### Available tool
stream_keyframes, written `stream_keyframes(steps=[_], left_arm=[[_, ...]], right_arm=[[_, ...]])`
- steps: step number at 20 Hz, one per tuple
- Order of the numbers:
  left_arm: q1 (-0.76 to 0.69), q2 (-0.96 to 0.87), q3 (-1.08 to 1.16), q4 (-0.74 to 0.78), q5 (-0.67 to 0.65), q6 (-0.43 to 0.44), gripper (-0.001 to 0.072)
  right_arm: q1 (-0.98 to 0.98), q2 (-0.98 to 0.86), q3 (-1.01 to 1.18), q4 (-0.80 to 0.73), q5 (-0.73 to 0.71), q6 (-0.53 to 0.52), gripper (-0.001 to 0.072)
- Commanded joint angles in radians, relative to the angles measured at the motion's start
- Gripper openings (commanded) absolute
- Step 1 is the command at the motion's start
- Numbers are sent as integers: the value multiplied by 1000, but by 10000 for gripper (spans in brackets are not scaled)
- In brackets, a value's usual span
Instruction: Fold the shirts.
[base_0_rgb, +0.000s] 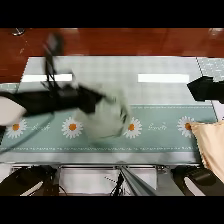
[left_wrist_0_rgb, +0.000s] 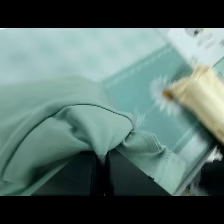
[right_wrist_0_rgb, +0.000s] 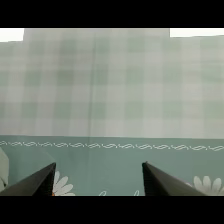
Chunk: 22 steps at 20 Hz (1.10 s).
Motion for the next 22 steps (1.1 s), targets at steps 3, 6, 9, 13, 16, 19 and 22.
stream_keyframes(steps=[3, 6, 9, 13, 16, 19, 22], left_arm=[[-73, 3, -375, -55, 132, -48, 24], [-51, -4, -372, -31, 90, -43, 690], [88, -3, -217, 157, -164, -29, 702], [455, 36, 58, 395, -450, -26, 700], [725, 98, -66, 153, -384, -54, 699], [761, 73, -366, -335, -369, 200, 699], [705, -28, -525, -654, -369, 412, 699]], right_arm=[[0, -39, -58, 63, -10, 9, 624], [0, -90, -101, 68, -37, 18, 625], [-16, -128, -92, 9, -66, 18, 626], [-212, -65, 14, -206, -4, -4, 625], [-452, -11, -101, -262, 103, 26, 625], [-550, 25, -385, 105, 66, -112, 624], [-508, 24, -610, 499, 22, -285, 624]])
